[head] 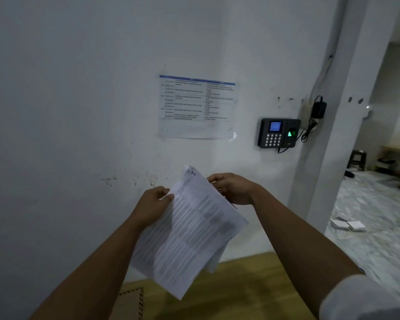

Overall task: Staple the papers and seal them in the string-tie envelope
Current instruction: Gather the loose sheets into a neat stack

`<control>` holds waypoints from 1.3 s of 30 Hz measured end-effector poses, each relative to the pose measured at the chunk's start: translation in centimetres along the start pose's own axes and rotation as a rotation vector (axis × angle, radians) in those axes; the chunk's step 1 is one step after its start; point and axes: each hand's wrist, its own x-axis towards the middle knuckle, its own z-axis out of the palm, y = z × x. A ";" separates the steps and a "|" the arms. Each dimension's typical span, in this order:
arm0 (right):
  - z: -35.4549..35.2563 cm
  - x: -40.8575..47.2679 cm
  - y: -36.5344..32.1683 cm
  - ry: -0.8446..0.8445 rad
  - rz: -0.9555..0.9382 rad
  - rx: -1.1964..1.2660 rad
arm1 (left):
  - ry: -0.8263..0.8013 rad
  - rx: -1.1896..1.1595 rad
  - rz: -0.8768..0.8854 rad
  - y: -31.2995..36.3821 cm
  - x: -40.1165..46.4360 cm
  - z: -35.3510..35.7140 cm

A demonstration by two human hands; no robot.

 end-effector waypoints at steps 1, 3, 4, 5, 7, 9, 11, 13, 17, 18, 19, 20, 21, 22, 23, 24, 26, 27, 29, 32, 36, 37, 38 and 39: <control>-0.1 -0.2 -0.1 -0.005 -0.004 -0.001 | -0.007 -0.004 -0.002 0.3 -0.1 0.1; -0.1 -0.7 -0.4 -0.002 -0.014 0.003 | -0.012 -0.014 0.005 0.8 -0.3 0.2; -0.1 -1.0 -0.6 0.002 -0.018 0.004 | -0.016 -0.015 0.008 1.0 -0.3 0.3; -0.1 -1.3 -0.7 0.005 -0.023 0.008 | -0.022 -0.016 0.018 1.2 -0.3 0.3; -0.2 -1.7 -0.8 0.008 -0.030 -0.001 | -0.033 -0.032 0.033 1.6 -0.4 0.5; -0.2 -2.1 -1.0 0.008 -0.020 -0.025 | -0.048 -0.080 0.038 1.9 -0.3 0.7; -0.2 -2.4 -1.0 -0.007 0.009 -0.026 | -0.045 -0.091 0.040 2.2 -0.2 0.9; 0.0 -2.5 -1.1 -0.032 0.039 0.003 | -0.041 -0.066 0.048 2.4 0.0 1.0; -0.2 -2.0 -0.5 -0.048 0.055 0.054 | -0.101 -0.097 0.027 2.7 0.0 1.3; -0.2 -1.9 -0.5 -0.038 0.045 0.051 | -0.103 -0.098 0.024 2.7 0.1 1.3; -0.1 -2.0 -0.5 -0.020 0.030 0.044 | -0.100 -0.103 0.022 2.6 0.2 1.3; -0.1 -2.1 -0.6 0.002 0.011 0.033 | -0.097 -0.111 0.014 2.5 0.2 1.3; -0.1 -2.1 -0.6 0.020 -0.011 0.032 | -0.096 -0.121 0.004 2.4 0.3 1.3; -0.1 -2.2 -0.6 0.034 -0.031 0.037 | -0.093 -0.132 -0.013 2.2 0.3 1.2; -0.1 -2.3 -0.6 0.053 -0.045 0.051 | -0.089 -0.144 -0.034 2.0 0.3 1.2; -0.2 -2.2 -0.6 0.072 -0.054 0.064 | -0.084 -0.157 -0.058 1.7 0.4 1.2; -0.1 -1.9 -0.6 0.102 -0.069 0.088 | -0.074 -0.178 -0.099 1.3 0.5 1.1; 0.0 -1.8 -0.6 0.114 -0.076 0.097 | -0.065 -0.185 -0.116 1.1 0.6 1.1; 0.1 -1.6 -0.6 0.151 -0.096 0.072 | -0.021 -0.201 -0.142 0.7 0.7 1.1; -0.1 -1.3 -0.3 0.237 -0.137 -0.014 | 0.074 -0.176 -0.165 0.6 0.9 0.9; -0.1 -1.0 0.4 0.280 -0.158 -0.083 | 0.171 -0.106 -0.183 0.4 0.9 0.4; 0.0 -1.2 0.5 0.295 -0.149 -0.100 | 0.185 -0.100 -0.194 0.3 0.9 0.2; 0.0 -1.2 0.6 0.315 -0.141 -0.126 | 0.196 -0.096 -0.202 0.1 0.9 0.1; 0.0 -1.3 0.7 0.332 -0.136 -0.159 | 0.202 -0.089 -0.205 -0.1 0.9 0.1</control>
